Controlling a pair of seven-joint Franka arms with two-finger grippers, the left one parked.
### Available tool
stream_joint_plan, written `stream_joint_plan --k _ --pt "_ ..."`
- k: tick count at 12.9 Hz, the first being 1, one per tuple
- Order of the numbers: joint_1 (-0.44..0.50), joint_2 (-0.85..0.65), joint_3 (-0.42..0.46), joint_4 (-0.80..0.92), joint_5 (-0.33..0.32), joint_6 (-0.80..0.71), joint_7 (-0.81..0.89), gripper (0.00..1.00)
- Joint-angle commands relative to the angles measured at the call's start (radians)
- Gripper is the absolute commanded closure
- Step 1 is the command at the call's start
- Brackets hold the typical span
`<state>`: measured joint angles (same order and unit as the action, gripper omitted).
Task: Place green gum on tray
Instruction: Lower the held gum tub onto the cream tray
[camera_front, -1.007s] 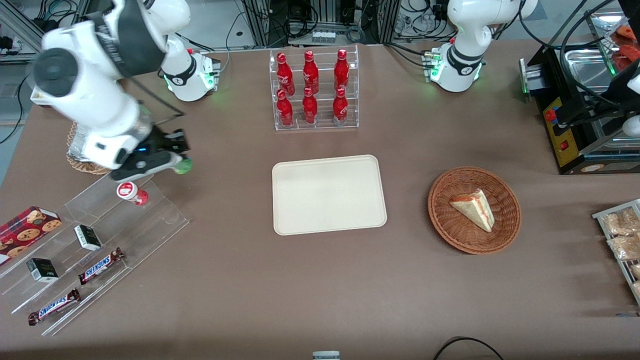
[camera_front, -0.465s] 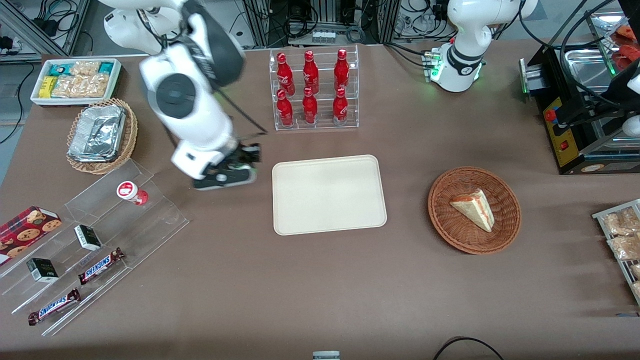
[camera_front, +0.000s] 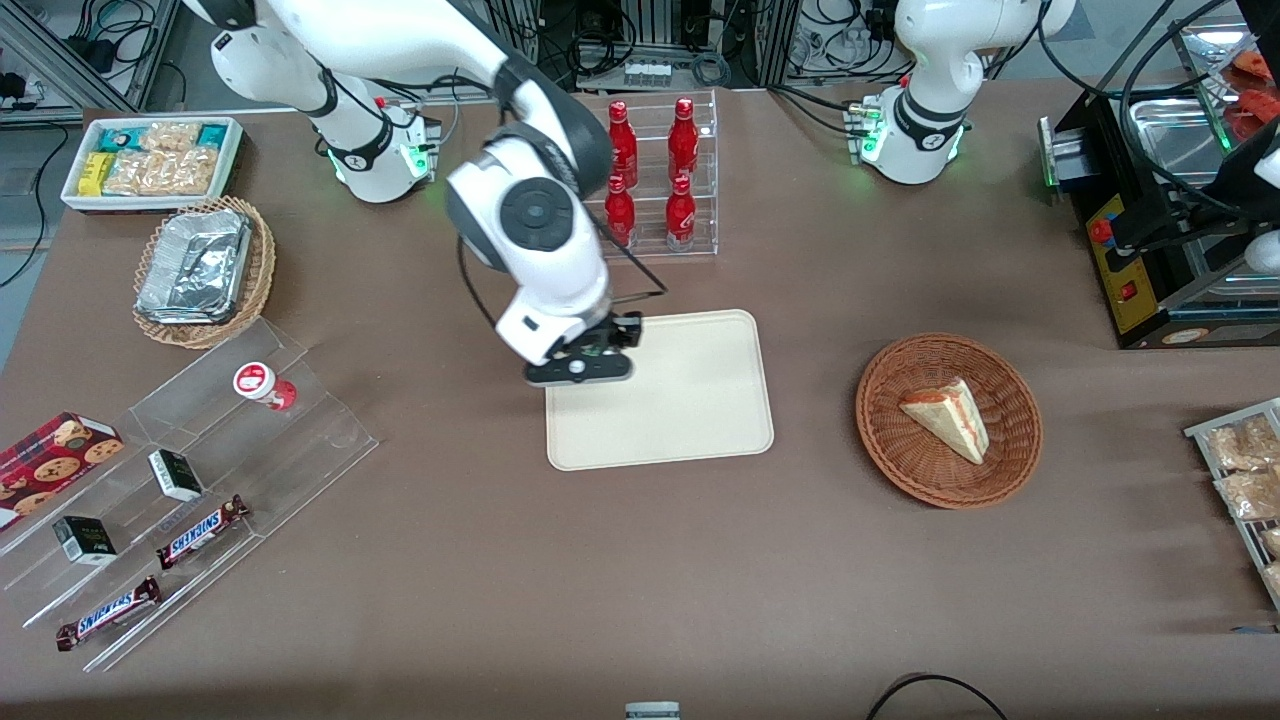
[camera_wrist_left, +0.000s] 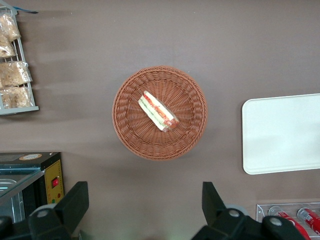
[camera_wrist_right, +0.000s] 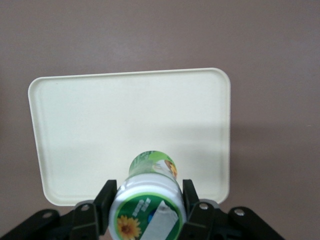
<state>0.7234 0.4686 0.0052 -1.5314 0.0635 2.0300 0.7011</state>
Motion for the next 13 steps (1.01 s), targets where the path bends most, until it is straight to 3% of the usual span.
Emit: stream_joint_plan --k 1,13 --pt "0.046 0.094 -0.014 0.053 -0.004 0.071 0.047 1.00" --pt "0.096 0.252 -0.013 0.048 -0.102 0.242 0.044 1.00"
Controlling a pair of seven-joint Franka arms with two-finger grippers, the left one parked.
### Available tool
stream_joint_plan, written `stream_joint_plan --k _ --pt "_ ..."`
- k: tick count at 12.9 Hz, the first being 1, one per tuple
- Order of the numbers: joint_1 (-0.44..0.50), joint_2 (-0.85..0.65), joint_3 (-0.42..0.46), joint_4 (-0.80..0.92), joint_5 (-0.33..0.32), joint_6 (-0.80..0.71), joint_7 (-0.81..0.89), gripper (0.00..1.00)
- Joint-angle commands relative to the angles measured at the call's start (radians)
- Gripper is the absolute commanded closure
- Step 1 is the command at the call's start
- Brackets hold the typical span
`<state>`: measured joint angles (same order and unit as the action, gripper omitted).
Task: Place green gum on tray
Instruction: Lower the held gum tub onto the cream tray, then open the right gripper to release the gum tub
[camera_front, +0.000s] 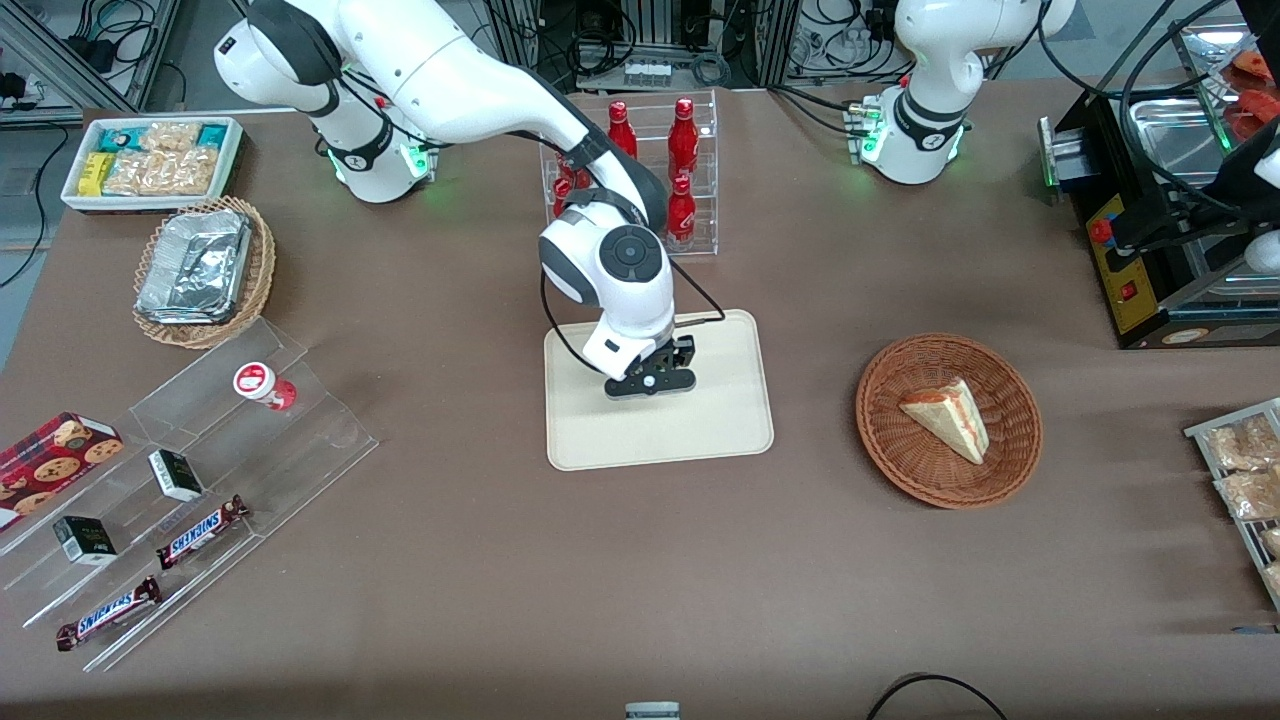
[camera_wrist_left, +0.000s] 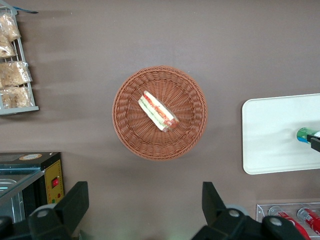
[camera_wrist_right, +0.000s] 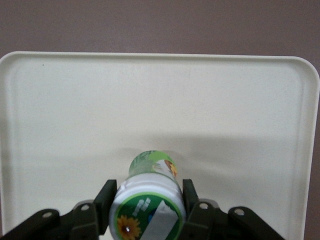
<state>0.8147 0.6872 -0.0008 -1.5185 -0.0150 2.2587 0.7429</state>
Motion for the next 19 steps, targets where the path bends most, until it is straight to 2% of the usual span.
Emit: stream_joint_plan --k 1,4,5,6,7,11,13,15,17,19 --pt "0.006 0.047 -0.007 0.035 -0.025 0.021 0.004 1.00" --pt "0.020 0.069 -0.007 0.034 -0.023 0.048 0.013 1.00" --pt "0.020 0.078 -0.007 0.035 -0.014 0.048 0.016 0.86" --pt "0.020 0.083 -0.007 0.035 -0.016 0.048 0.015 0.57" --pt "0.020 0.083 -0.007 0.035 -0.013 0.048 0.015 0.01" --pt "0.001 0.060 -0.005 0.034 -0.008 0.044 0.013 0.00" --pt "-0.014 0.003 -0.005 0.018 -0.006 0.022 0.012 0.00" --pt "-0.046 -0.063 -0.005 0.008 0.032 -0.069 -0.002 0.00" --pt "-0.071 -0.132 -0.007 0.003 0.033 -0.180 -0.031 0.00" --pt "-0.112 -0.220 -0.008 -0.082 0.030 -0.193 -0.142 0.00"
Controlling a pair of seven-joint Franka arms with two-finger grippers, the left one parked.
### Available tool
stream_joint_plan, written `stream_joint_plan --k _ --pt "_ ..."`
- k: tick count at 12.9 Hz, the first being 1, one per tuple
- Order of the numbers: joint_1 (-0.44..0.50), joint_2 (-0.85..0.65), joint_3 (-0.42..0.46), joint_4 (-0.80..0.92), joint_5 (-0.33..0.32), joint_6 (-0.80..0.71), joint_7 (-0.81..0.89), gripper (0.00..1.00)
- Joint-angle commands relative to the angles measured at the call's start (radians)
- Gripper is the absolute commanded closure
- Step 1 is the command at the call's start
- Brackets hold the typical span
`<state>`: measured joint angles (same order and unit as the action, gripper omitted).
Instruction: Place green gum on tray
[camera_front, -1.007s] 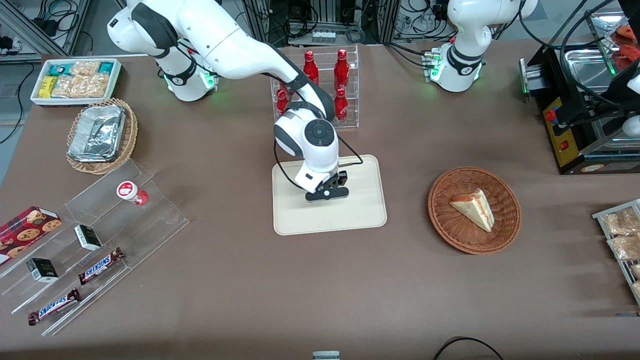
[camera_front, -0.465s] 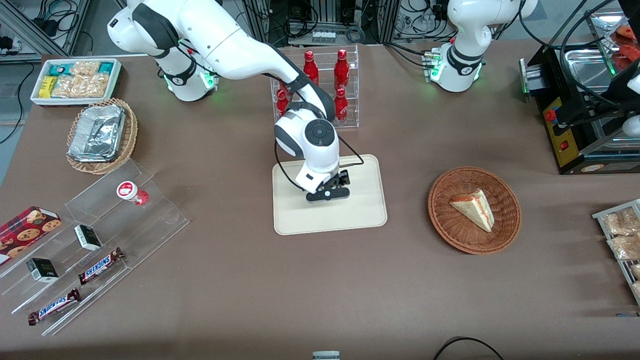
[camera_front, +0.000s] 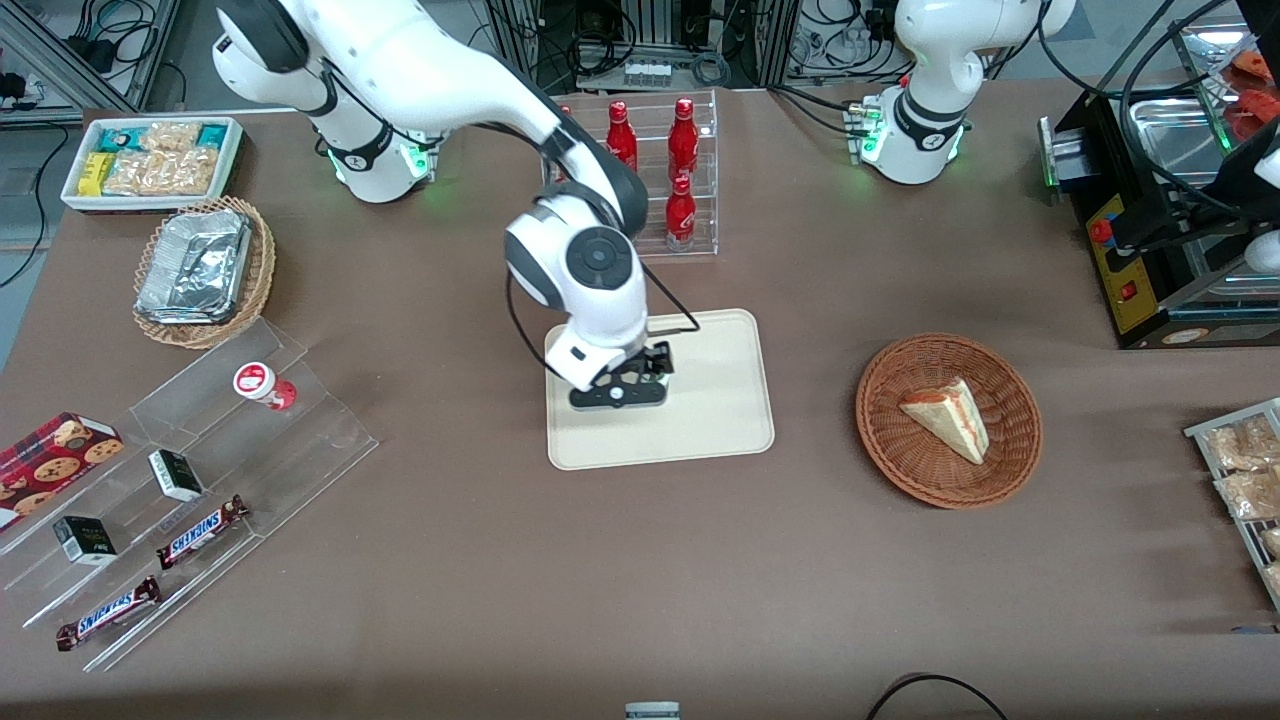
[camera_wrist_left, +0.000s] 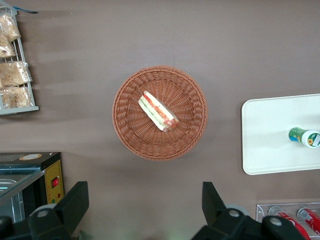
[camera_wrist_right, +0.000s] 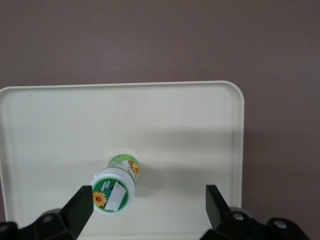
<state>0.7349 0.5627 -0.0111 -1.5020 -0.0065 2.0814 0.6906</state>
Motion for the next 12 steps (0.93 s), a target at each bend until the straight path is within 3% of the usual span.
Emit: stream_joint_plan --k 1,5,12 --pt "-0.037 -0.156 -0.001 -0.163 0.019 -0.011 -0.111 0.00" --pt "-0.109 -0.413 -0.007 -0.348 0.014 -0.096 -0.138 0.00" --pt "-0.359 -0.668 -0.007 -0.347 -0.010 -0.345 -0.301 0.00"
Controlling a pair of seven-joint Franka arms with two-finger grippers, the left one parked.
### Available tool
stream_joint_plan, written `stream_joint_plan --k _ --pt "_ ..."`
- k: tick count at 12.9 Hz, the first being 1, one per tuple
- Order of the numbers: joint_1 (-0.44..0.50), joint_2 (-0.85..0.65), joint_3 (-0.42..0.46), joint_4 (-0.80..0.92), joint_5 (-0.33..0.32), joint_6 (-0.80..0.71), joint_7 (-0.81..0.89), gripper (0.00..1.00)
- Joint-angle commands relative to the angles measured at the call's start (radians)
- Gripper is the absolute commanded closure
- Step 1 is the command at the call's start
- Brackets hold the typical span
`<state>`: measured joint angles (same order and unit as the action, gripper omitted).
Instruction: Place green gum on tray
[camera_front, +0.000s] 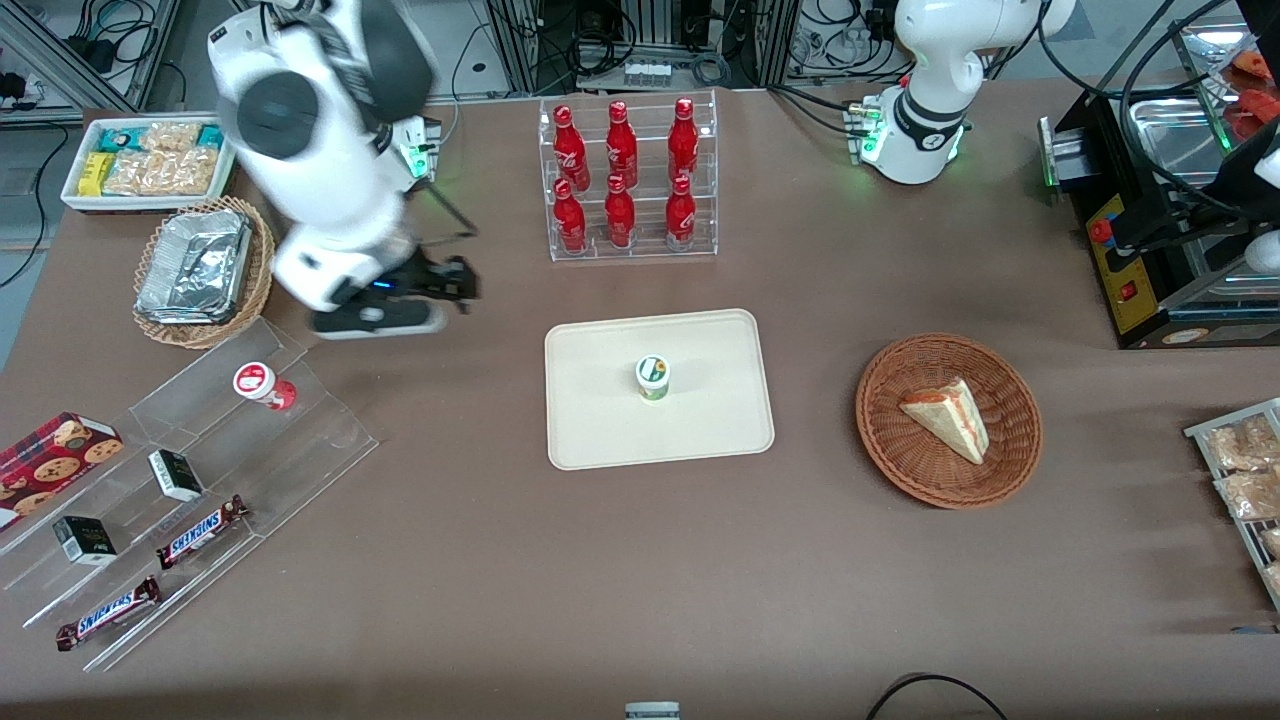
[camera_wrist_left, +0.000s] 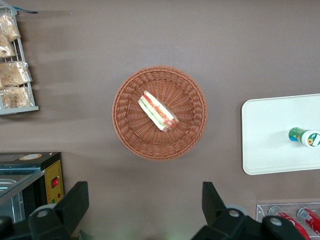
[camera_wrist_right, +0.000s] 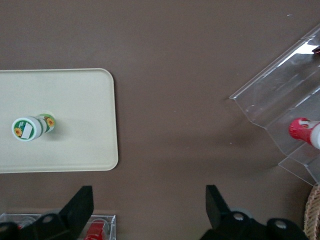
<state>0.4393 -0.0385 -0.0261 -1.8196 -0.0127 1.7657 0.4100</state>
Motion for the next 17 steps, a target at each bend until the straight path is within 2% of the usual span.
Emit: stream_joint_plan --k 1,6,9,13,17 --pt "-0.100 -0.080 0.008 -0.008 -0.001 -0.051 -0.043 0.00" --pt "-0.296 0.008 0.015 0.232 0.014 -0.236 -0.182 0.00" --pt "-0.372 0.028 0.020 0.260 0.033 -0.238 -0.201 0.00" --pt "-0.390 0.078 -0.001 0.293 0.039 -0.232 -0.287 0.00" --pt "-0.386 0.086 -0.061 0.315 0.088 -0.235 -0.301 0.00"
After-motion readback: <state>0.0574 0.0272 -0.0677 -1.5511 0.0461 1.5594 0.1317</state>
